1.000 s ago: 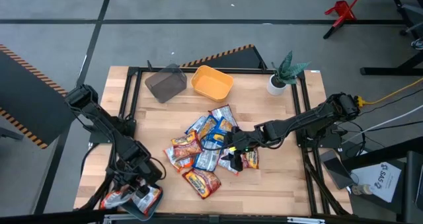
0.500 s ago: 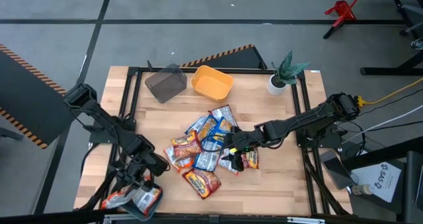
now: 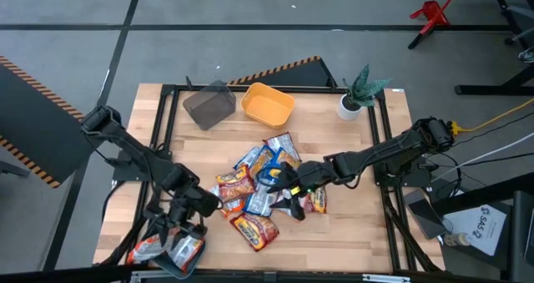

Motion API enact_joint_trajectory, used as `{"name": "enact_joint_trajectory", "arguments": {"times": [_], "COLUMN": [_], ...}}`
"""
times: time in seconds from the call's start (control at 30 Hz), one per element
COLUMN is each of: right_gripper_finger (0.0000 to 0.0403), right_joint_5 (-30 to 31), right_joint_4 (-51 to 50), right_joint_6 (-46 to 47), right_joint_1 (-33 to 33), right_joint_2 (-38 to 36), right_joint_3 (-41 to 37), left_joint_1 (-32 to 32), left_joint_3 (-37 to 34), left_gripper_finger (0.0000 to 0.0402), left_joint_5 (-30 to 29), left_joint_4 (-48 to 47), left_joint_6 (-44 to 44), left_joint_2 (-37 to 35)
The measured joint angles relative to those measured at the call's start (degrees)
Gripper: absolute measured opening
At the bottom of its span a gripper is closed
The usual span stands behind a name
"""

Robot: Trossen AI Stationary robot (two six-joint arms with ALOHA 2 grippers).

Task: Sort Maruchan noodles
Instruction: Put the orange noodle pack into the blue bin

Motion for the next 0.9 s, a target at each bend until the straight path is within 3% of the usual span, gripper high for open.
{"name": "enact_joint_trajectory", "arguments": {"times": [0.17, 0.37, 0.57, 0.9], "right_gripper_finger": [0.0222, 0.0222, 0.0222, 0.0222], "right_joint_5": [-2.5, -3.5, -3.4, -2.9], "right_joint_4": [6.0, 6.7, 5.8, 5.9], "right_joint_6": [0.1, 2.4, 2.7, 2.7], "right_joint_1": [0.0, 0.0, 0.0, 0.0], "right_joint_2": [2.7, 6.8, 7.9, 7.9], "right_joint_3": [0.1, 0.0, 0.0, 0.0], "left_joint_1": [-3.0, -9.1, -11.8, -12.2], "left_joint_3": [4.4, 3.9, 3.2, 3.2], "left_gripper_finger": [0.0128, 0.0125, 0.0124, 0.0124], "left_joint_5": [-5.9, -11.5, -14.4, -16.1], "left_joint_4": [0.3, 0.1, 0.2, -1.8], "left_joint_6": [-6.5, -14.7, -15.0, -6.6], "left_joint_2": [0.0, 1.0, 5.6, 14.6]}}
